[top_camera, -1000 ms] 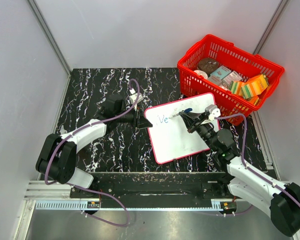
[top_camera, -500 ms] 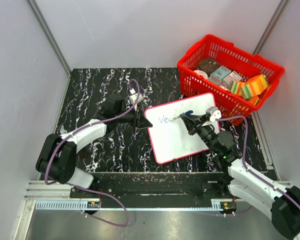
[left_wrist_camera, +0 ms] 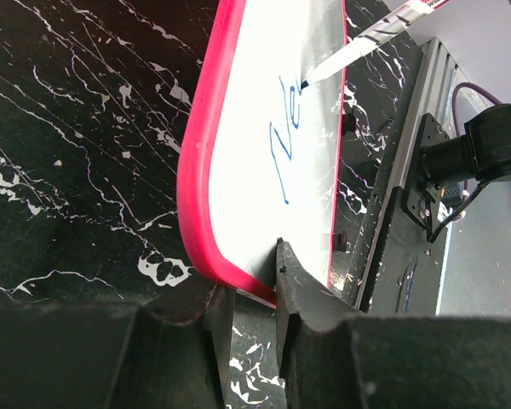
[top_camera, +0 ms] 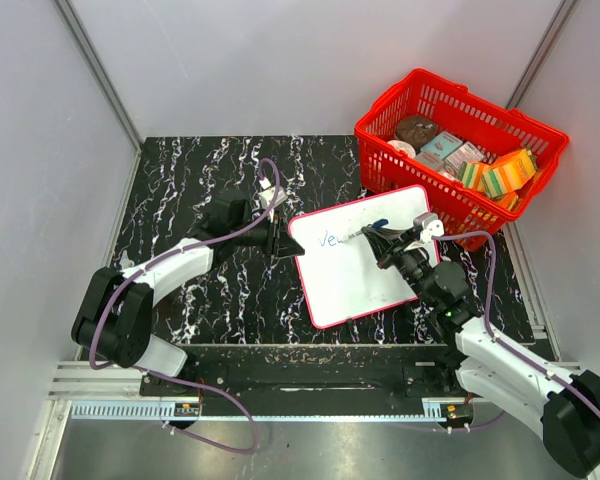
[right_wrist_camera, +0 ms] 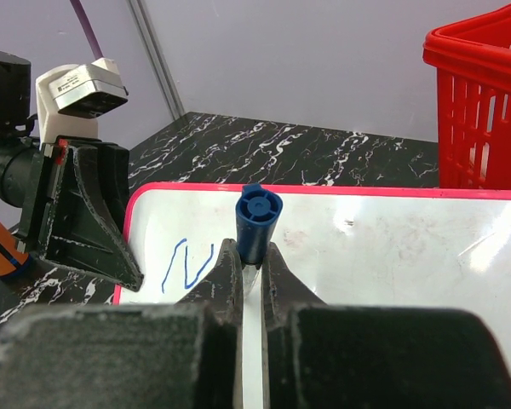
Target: Write a sentence on the whiteboard
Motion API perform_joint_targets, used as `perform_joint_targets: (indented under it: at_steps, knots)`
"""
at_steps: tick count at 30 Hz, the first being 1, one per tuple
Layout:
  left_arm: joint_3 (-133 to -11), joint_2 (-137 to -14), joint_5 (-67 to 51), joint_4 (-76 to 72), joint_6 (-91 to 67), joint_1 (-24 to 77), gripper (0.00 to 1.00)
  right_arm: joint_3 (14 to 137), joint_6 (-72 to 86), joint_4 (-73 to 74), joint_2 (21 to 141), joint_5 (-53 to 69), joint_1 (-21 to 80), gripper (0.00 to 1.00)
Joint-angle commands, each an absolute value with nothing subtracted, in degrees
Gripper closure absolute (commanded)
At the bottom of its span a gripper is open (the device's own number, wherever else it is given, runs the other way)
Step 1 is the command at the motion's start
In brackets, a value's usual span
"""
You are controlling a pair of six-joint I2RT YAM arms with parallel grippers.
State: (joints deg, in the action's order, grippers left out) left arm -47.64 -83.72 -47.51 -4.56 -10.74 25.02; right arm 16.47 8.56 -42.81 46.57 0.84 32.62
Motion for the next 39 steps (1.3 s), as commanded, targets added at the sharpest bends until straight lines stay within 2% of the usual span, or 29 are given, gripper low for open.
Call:
perform_joint_targets:
  at_steps: [1,26,39]
  knots:
    - [-45.9,-85.3,-40.4,1.2,1.3,27.1,1.0,18.0,8.0,-44.6,47.8,-2.3,32.4,1.0]
    - [-45.9,-85.3,-40.1,1.5,1.6,27.2,1.0,17.7,9.0,-49.7,48.8,-3.5,32.4,1.0]
    - [-46.0,-85.1,-39.8,1.6,1.7,27.3,1.0,17.1,9.1,-45.9,46.9,-2.0,32.4,1.0]
